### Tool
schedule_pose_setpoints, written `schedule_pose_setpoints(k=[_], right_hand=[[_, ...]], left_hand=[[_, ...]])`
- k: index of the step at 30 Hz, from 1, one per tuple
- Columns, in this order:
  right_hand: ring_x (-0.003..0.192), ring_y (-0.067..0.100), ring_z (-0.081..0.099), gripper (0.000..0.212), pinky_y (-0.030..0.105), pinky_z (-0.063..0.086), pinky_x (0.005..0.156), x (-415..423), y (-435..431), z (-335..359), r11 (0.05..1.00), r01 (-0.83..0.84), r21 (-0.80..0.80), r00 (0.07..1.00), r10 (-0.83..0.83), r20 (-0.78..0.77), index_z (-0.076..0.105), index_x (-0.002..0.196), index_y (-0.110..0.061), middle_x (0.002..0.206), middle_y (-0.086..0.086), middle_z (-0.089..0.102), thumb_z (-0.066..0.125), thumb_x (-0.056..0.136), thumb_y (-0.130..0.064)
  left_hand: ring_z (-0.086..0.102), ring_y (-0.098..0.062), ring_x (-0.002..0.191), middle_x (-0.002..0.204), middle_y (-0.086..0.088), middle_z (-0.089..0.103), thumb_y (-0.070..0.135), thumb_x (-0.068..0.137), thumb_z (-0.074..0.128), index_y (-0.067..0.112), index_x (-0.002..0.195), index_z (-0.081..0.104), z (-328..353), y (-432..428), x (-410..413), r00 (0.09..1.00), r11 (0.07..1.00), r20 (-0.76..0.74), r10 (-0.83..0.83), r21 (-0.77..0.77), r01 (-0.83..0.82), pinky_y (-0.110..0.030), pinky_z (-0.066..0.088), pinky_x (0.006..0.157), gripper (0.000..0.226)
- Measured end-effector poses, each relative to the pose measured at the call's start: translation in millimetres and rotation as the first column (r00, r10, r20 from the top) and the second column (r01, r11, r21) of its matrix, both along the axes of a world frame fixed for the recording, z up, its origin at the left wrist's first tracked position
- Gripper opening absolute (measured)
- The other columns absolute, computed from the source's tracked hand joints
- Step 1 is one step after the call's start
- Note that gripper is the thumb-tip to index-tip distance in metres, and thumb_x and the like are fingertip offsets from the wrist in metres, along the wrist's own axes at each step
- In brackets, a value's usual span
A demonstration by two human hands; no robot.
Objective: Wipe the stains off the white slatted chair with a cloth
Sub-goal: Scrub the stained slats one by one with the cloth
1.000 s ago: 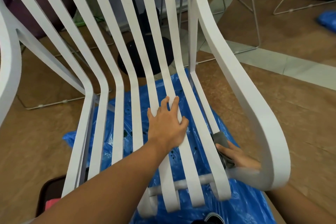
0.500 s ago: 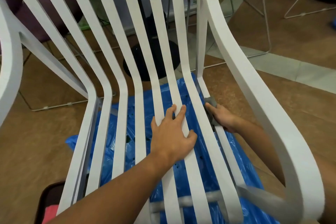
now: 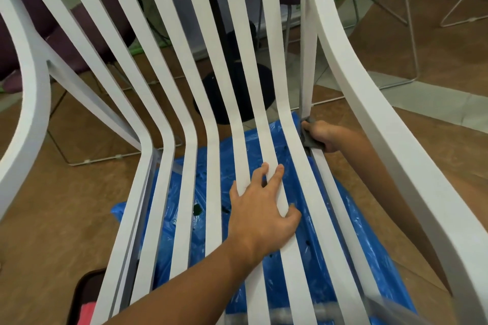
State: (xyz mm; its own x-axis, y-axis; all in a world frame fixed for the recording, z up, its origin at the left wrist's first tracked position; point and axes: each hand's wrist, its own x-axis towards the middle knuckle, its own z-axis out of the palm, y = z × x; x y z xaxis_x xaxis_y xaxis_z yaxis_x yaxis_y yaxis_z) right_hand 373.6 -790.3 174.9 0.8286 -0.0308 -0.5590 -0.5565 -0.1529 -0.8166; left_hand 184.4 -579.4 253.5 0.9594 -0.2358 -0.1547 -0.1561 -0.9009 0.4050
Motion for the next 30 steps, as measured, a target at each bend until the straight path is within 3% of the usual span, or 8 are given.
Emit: schedule_pose_setpoints(k=[3,7,10,15,21,25,28,30], right_hand=[[0.091,0.040,0.066,0.047,0.051,0.056,0.088,-8,1,-6,0.996,0.079,-0.052,0.997,-0.078,0.007,0.059,0.114,0.002,0.108,0.025,0.066,0.041,0.103,-0.040],[0.071,0.040,0.054,0.044,0.042,0.050,0.056,-36,3,-7,0.997,0.059,0.043,0.995,-0.062,0.076,0.054,0.100,0.001,0.089,0.025,0.057,0.038,0.105,-0.040],[0.065,0.034,0.051,0.043,0.038,0.047,0.053,-62,3,-11,0.992,0.032,0.119,0.997,-0.040,0.068,0.051,0.094,-0.005,0.092,0.023,0.050,0.040,0.104,-0.045],[0.092,0.055,0.058,0.066,0.072,0.044,0.083,-112,1,-13,0.984,0.074,0.164,0.996,-0.081,0.034,0.045,0.125,0.015,0.112,0.051,0.047,0.049,0.100,-0.046],[0.104,0.066,0.050,0.064,0.079,0.034,0.088,-182,-3,-15,0.974,0.123,0.190,0.992,-0.112,-0.064,0.044,0.134,0.001,0.123,0.047,0.045,0.060,0.094,-0.047],[0.110,0.054,0.058,0.076,0.072,0.039,0.097,-233,-9,-19,0.952,0.139,0.274,0.984,-0.102,-0.146,0.051,0.134,-0.012,0.125,0.034,0.058,0.072,0.078,-0.059],[0.113,0.031,0.065,0.072,0.051,0.047,0.104,-271,-16,-14,0.959,0.029,0.282,0.988,0.015,-0.151,0.055,0.134,-0.014,0.121,0.014,0.069,0.071,0.080,-0.060],[0.113,0.021,0.065,0.082,0.031,0.051,0.096,-286,-21,-5,0.962,-0.070,0.264,0.986,0.106,-0.128,0.056,0.134,-0.010,0.124,0.012,0.068,0.074,0.074,-0.063]], left_hand=[[0.031,-0.013,0.146,0.166,0.011,0.008,0.056,0.092,0.046,0.043,0.159,0.008,0,-1,0,1.000,1.000,-0.014,0.000,0.011,0.000,-0.050,-0.009,0.124,0.079],[0.042,-0.016,0.139,0.165,0.008,0.008,0.056,0.092,0.041,0.043,0.158,0.009,0,-2,2,0.999,1.000,-0.032,0.006,0.022,-0.006,-0.052,-0.006,0.124,0.075],[0.043,-0.018,0.138,0.165,0.006,0.008,0.055,0.092,0.040,0.042,0.159,0.010,1,-2,2,0.999,1.000,-0.032,0.012,0.027,-0.012,-0.053,-0.002,0.124,0.074],[0.044,-0.019,0.137,0.165,0.005,0.010,0.055,0.093,0.041,0.041,0.159,0.012,0,-2,1,0.999,1.000,-0.031,0.012,0.024,-0.011,-0.056,0.000,0.124,0.073],[0.046,-0.020,0.137,0.165,0.003,0.012,0.054,0.093,0.041,0.039,0.159,0.013,0,-3,0,1.000,1.000,-0.017,0.012,0.016,-0.012,-0.060,-0.002,0.123,0.073],[0.046,-0.021,0.137,0.165,0.002,0.014,0.054,0.093,0.042,0.038,0.159,0.016,1,-4,-1,1.000,1.000,-0.016,0.019,0.014,-0.019,-0.061,-0.002,0.122,0.073],[0.047,-0.020,0.136,0.165,0.003,0.014,0.054,0.092,0.042,0.038,0.159,0.016,1,-3,-2,1.000,1.000,-0.019,0.021,0.008,-0.020,-0.062,-0.004,0.122,0.073],[0.047,-0.020,0.136,0.165,0.003,0.014,0.054,0.092,0.042,0.038,0.159,0.016,1,-3,-2,1.000,1.000,-0.014,0.021,0.010,-0.021,-0.062,-0.003,0.122,0.073]])
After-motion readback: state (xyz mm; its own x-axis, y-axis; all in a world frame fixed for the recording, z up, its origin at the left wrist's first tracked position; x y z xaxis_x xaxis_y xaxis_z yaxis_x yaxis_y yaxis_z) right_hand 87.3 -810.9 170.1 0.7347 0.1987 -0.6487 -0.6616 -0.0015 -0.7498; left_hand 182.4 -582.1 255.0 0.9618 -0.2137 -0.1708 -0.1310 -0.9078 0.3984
